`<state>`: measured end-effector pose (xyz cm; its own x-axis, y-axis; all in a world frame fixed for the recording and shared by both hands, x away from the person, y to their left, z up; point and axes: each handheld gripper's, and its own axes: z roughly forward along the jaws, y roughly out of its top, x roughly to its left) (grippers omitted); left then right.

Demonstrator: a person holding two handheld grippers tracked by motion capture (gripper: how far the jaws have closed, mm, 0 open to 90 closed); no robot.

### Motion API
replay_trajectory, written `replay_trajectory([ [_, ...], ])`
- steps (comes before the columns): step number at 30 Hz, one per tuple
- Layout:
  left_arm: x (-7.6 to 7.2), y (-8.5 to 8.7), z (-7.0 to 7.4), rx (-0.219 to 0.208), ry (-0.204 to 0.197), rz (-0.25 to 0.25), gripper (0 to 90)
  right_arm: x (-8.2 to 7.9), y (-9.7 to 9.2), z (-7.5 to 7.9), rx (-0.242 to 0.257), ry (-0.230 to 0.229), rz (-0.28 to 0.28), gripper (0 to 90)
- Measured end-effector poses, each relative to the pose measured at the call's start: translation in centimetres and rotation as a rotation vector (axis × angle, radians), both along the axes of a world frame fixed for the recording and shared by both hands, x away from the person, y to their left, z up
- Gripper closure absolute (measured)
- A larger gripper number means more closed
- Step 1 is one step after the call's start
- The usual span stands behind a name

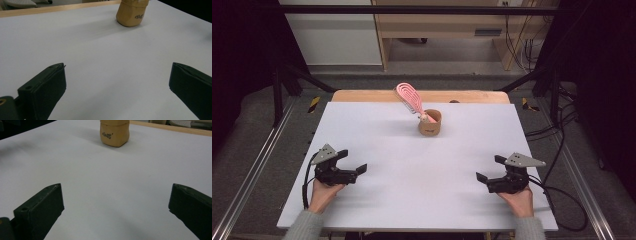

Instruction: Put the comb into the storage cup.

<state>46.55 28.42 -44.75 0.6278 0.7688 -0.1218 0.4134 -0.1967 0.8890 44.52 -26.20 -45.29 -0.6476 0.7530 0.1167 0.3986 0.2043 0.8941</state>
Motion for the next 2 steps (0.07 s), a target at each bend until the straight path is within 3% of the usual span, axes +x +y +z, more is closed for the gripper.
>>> replay_trajectory([
  [2, -0.05, 0.1, -0.05, -0.001, 0.001, -0.001, 0.9, 0.0, 0.01, 0.0, 0.0, 0.001, 0.001, 0.3],
])
